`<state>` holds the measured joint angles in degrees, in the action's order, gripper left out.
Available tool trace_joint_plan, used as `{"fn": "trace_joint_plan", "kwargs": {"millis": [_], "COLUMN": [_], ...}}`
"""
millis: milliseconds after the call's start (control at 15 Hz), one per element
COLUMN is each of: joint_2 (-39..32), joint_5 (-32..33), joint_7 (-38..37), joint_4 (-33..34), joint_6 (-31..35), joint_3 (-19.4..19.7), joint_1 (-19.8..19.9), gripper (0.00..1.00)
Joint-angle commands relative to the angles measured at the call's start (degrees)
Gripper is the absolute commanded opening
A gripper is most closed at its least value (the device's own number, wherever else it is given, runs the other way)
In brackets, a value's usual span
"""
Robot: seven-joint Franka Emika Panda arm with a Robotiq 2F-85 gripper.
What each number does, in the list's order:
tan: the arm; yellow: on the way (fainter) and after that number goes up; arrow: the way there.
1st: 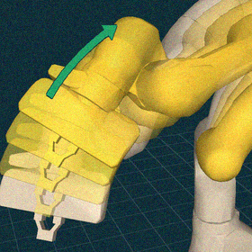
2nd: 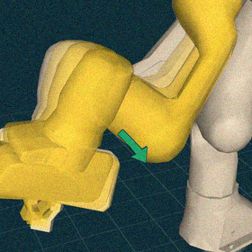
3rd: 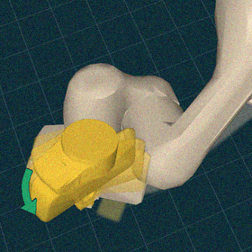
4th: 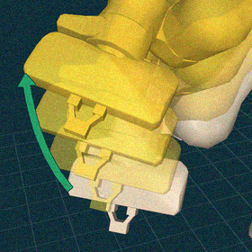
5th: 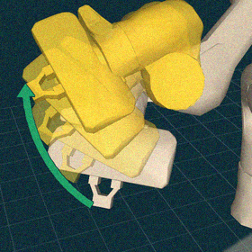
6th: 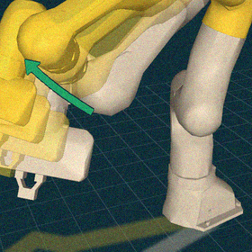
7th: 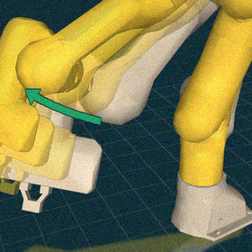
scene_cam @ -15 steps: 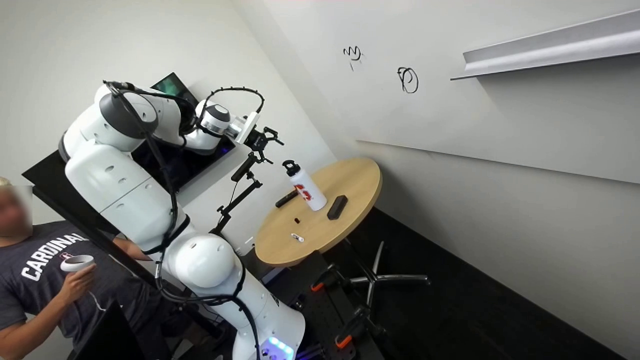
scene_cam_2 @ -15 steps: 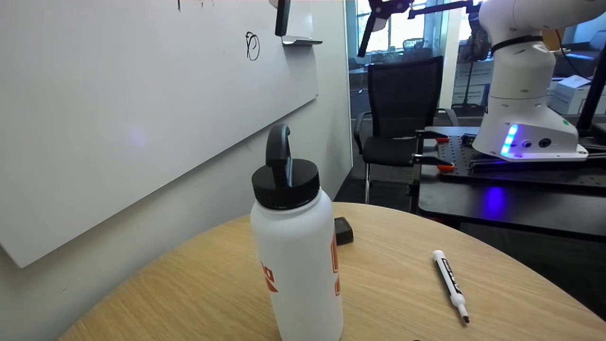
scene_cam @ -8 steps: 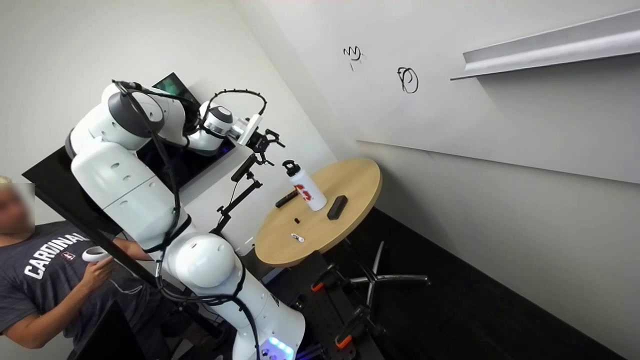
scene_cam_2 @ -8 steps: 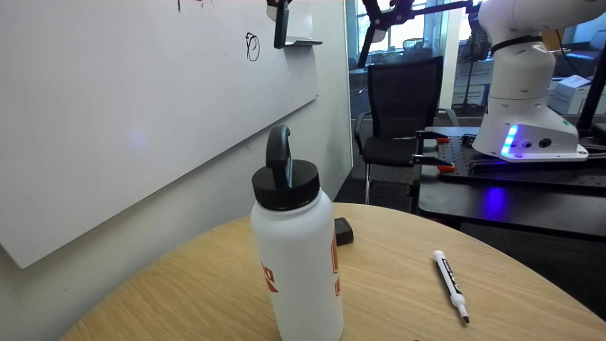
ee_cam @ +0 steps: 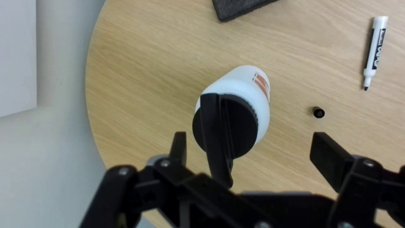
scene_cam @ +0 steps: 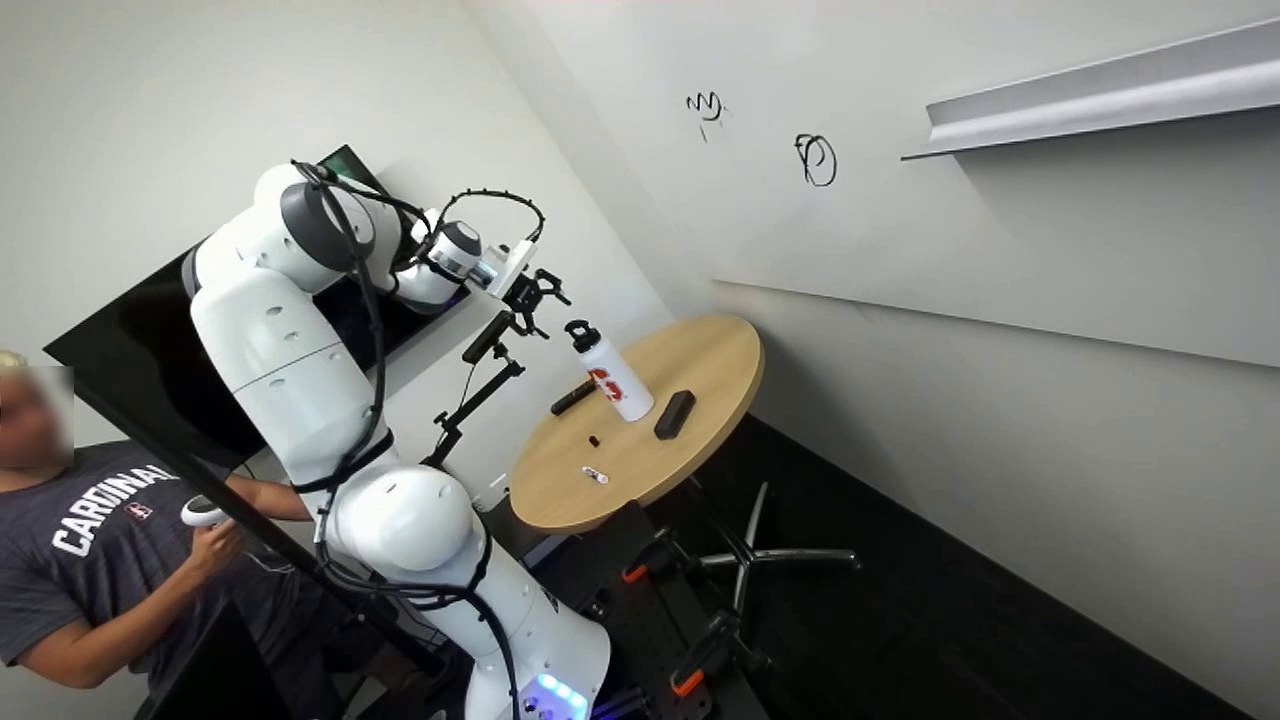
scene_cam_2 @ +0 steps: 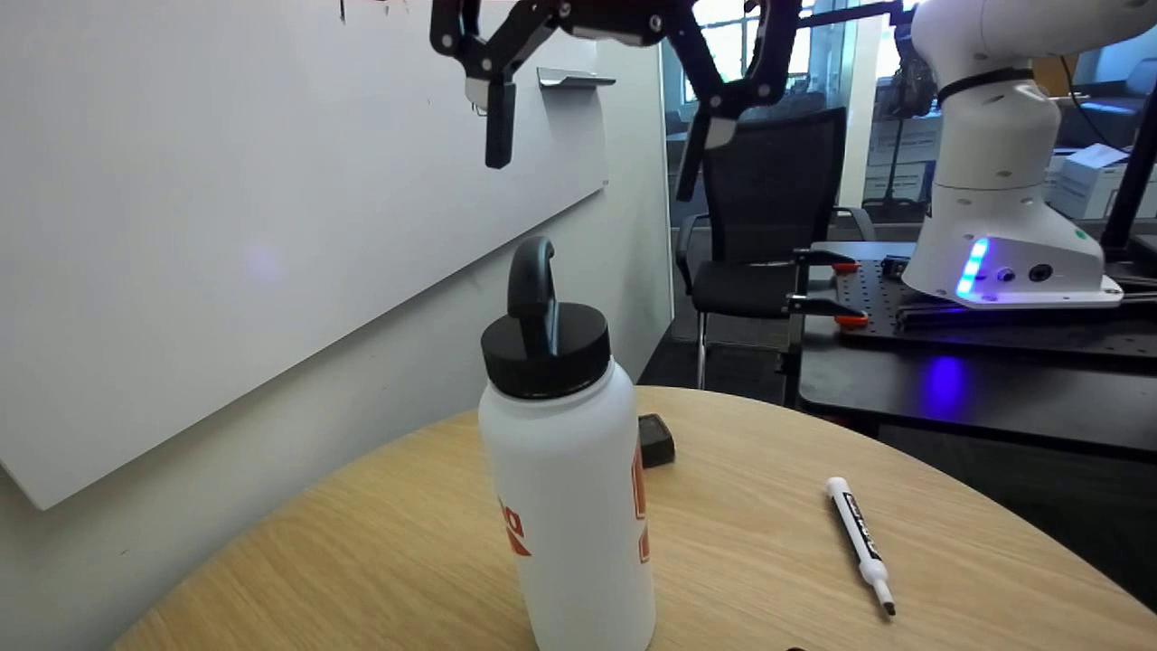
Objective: Take the lid off of the bottle and put it on the table
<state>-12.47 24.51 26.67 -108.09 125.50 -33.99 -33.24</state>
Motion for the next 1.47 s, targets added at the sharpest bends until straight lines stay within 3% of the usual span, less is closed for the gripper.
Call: {"fn": "trace_joint_plan", "kwargs": {"millis": [0,533,600,733,1267,1333,1400], "joint_2": [-3.4,-8.79,-9.16,-9.84,-10.28,-10.14,-9.98], "joint_5": [1.26,0.13,0.22,0.08,-0.43,-0.45,-0.52], "joint_7": [1.82,6.28,6.53,7.57,9.16,9.2,9.28], "joint_4": [3.18,9.03,9.52,10.46,11.83,11.76,11.73], "joint_6": [3.69,0.8,0.67,0.11,-1.46,-1.78,-2.25], "joint_3": [1.17,2.32,2.51,2.89,4.73,4.91,5.0], "joint_1": [-0.8,-1.71,-1.85,-2.27,-4.22,-4.41,-4.56], "gripper": [1.0,1.0,0.75,0.66,0.04,0.01,0.05]}}
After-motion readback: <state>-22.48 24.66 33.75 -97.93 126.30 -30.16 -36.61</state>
